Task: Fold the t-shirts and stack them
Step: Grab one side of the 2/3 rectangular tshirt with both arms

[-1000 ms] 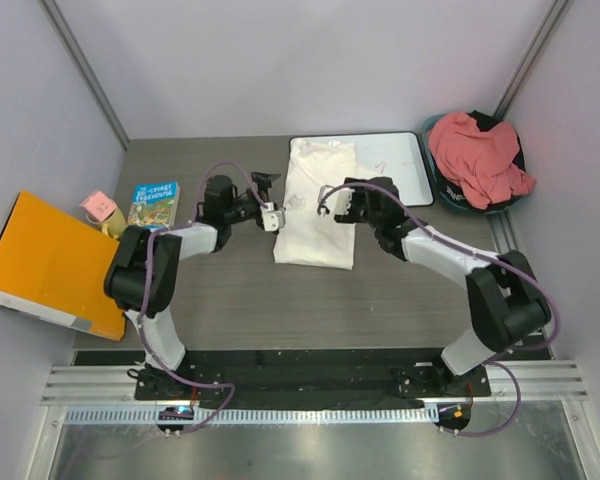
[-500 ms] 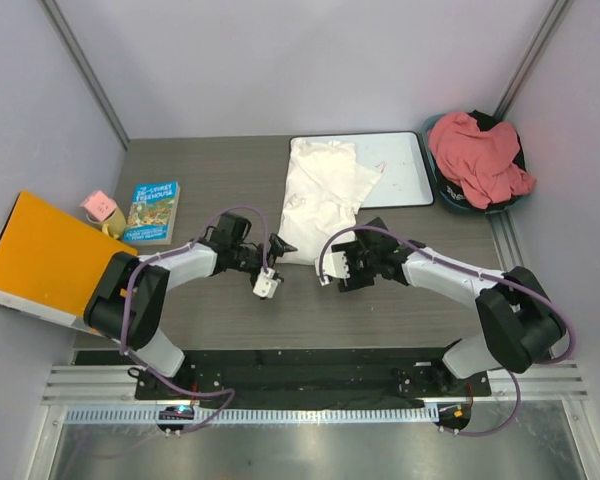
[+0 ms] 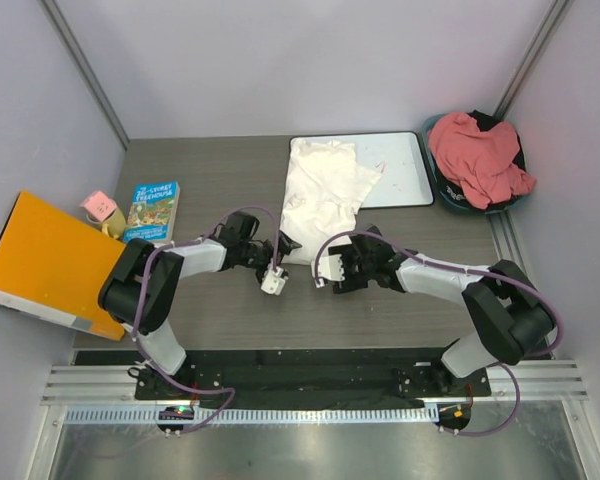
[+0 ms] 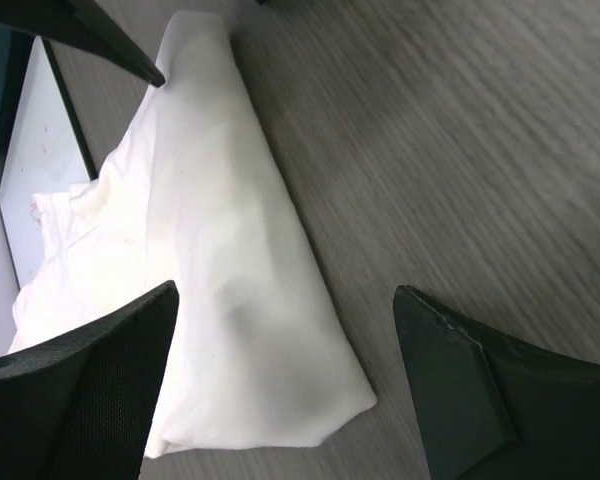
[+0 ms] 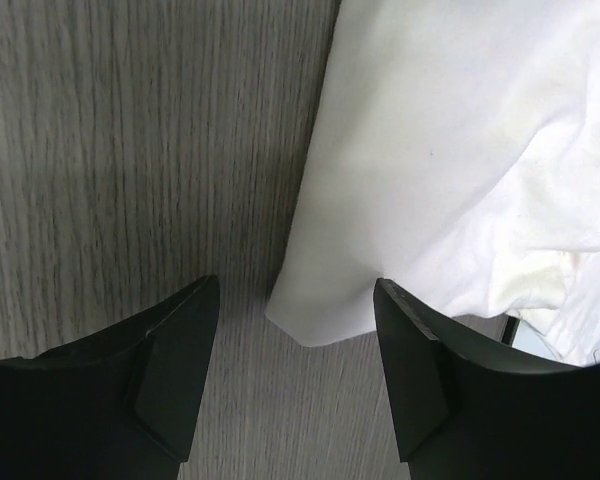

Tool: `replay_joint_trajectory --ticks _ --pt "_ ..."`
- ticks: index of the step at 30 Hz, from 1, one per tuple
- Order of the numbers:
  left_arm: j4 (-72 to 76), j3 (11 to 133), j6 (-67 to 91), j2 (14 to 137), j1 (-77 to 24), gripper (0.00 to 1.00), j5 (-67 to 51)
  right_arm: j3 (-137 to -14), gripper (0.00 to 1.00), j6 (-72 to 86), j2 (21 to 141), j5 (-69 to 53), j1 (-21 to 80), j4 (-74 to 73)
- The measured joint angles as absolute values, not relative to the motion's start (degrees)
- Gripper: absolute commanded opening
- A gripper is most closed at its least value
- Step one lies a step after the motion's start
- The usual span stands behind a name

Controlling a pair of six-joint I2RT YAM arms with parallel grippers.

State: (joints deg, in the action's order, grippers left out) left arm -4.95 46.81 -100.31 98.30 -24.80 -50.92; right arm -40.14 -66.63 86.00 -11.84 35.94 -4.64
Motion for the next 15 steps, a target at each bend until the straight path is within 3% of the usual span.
replay_joint_trajectory --ticks 7,12,13,15 --pt "1.61 46.83 -98.85 99.79 -24.93 0.83 -47.70 -39.16 0.69 -65.98 86.11 -11.05 35.94 -1.67" --pt "3.31 47.42 -99.74 101.38 -25.15 0.49 -44.88 -38.98 0.64 -66.02 87.05 -10.83 35.64 0.78" --pt "2.96 47.66 -99.85 101.67 -25.17 0.45 -44.29 -39.00 0.52 -66.04 87.31 -10.83 35.51 1.23" --pt "2.09 48.29 -100.95 102.59 -25.21 0.35 -43.11 -39.18 0.17 -66.37 87.88 -10.81 35.38 1.74"
